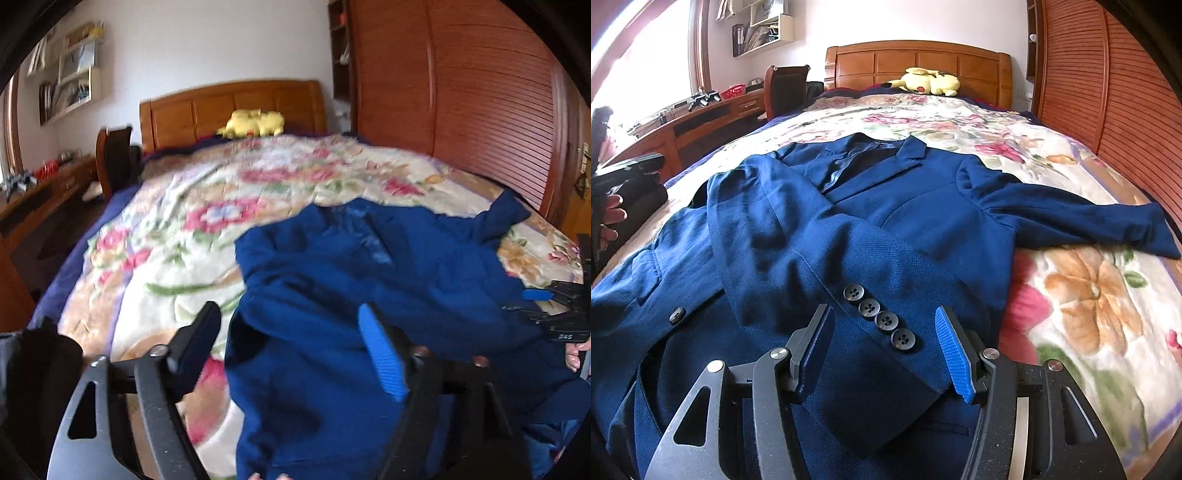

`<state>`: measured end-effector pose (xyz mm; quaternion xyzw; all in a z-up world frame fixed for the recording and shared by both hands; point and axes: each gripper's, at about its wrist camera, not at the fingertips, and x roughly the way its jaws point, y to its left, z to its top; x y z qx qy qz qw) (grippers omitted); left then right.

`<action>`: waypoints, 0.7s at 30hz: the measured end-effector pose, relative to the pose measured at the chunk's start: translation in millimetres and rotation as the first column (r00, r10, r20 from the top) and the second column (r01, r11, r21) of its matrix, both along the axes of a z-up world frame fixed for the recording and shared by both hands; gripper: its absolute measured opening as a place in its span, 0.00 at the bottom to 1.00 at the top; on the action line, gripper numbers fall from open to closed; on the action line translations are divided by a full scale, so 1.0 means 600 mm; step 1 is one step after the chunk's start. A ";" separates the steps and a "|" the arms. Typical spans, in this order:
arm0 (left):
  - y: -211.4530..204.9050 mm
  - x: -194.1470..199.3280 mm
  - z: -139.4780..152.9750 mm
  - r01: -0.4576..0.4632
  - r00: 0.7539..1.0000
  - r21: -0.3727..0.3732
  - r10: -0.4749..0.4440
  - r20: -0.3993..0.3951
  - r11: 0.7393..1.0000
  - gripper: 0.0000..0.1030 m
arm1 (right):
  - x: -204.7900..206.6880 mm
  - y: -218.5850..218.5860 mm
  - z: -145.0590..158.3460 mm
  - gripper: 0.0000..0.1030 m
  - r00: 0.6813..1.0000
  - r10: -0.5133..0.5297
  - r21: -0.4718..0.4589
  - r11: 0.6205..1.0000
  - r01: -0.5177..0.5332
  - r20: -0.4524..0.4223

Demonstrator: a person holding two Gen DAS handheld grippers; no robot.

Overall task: Fold large clothes
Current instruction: 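Close the left tool on the jacket's side edge, tug it flat, then open, then move the right tool to the unfolded sleeve and close on its cuff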

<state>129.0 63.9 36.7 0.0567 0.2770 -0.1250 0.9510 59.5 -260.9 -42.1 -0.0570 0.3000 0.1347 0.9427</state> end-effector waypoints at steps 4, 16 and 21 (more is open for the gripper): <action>-0.023 -0.028 0.022 -0.003 0.999 -0.007 0.003 0.034 1.000 0.80 | -0.001 -0.003 0.000 0.57 1.000 0.001 0.003 1.000 -0.001 0.001; -0.104 -0.070 -0.013 -0.005 1.000 -0.044 0.004 -0.010 0.999 0.81 | -0.012 -0.011 0.004 0.57 1.000 0.012 0.010 1.000 -0.013 0.024; -0.136 -0.077 -0.039 -0.036 0.999 -0.064 0.034 -0.027 0.997 0.81 | -0.023 -0.025 0.011 0.57 0.999 0.003 0.031 1.000 -0.005 0.040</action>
